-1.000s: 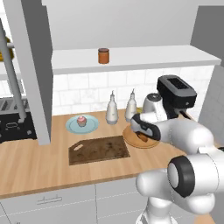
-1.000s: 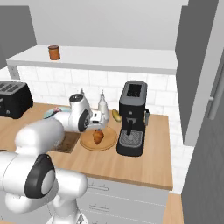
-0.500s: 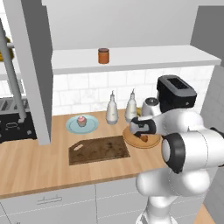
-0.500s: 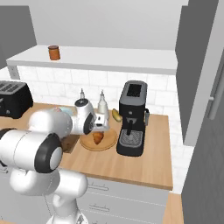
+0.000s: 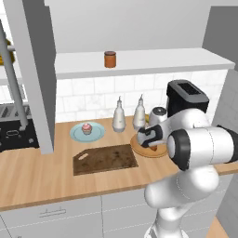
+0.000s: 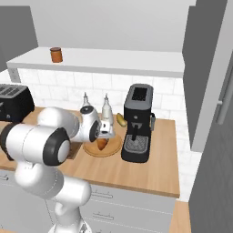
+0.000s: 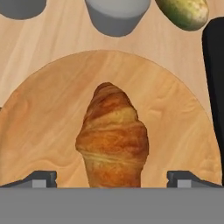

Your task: From the different types of pastries on the counter, select a croissant and place it on the cutting board. Then retrieve a jar of jam from the cabinet and place it alongside the croissant on the cutting board.

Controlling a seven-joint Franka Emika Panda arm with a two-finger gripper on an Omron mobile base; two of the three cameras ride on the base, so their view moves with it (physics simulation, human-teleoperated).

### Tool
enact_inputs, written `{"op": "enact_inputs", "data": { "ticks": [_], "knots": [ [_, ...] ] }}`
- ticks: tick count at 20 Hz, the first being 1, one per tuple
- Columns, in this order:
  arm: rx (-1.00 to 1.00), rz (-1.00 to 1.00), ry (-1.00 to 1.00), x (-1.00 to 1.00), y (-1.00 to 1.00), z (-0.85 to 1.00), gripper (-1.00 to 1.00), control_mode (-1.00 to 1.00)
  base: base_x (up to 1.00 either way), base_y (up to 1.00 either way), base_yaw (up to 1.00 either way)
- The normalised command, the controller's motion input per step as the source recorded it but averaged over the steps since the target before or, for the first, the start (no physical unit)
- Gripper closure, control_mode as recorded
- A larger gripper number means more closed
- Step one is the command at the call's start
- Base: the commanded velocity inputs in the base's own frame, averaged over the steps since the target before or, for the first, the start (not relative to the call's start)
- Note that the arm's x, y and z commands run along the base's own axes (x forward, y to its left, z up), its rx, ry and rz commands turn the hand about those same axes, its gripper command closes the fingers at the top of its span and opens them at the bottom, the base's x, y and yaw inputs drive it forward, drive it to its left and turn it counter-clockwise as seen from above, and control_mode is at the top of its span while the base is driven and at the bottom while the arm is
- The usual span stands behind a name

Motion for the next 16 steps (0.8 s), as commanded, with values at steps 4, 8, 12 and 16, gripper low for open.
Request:
{"op": "enact_inputs", "data": {
  "ticks": [4, 8, 12, 16],
  "knots": [
    [0.00, 0.00, 0.00, 0.14, 0.00, -0.24, -1.00, -1.00, 0.00, 0.00, 0.00],
    [0.00, 0.00, 0.00, 0.19, 0.00, -0.26, -1.00, -1.00, 0.00, 0.00, 0.00],
    [0.00, 0.00, 0.00, 0.25, 0.00, -0.26, -1.00, -1.00, 0.00, 0.00, 0.00],
    [0.00, 0.00, 0.07, 0.39, 0.00, -0.14, 1.00, -1.00, 0.00, 0.00, 0.00]
  ]
}}
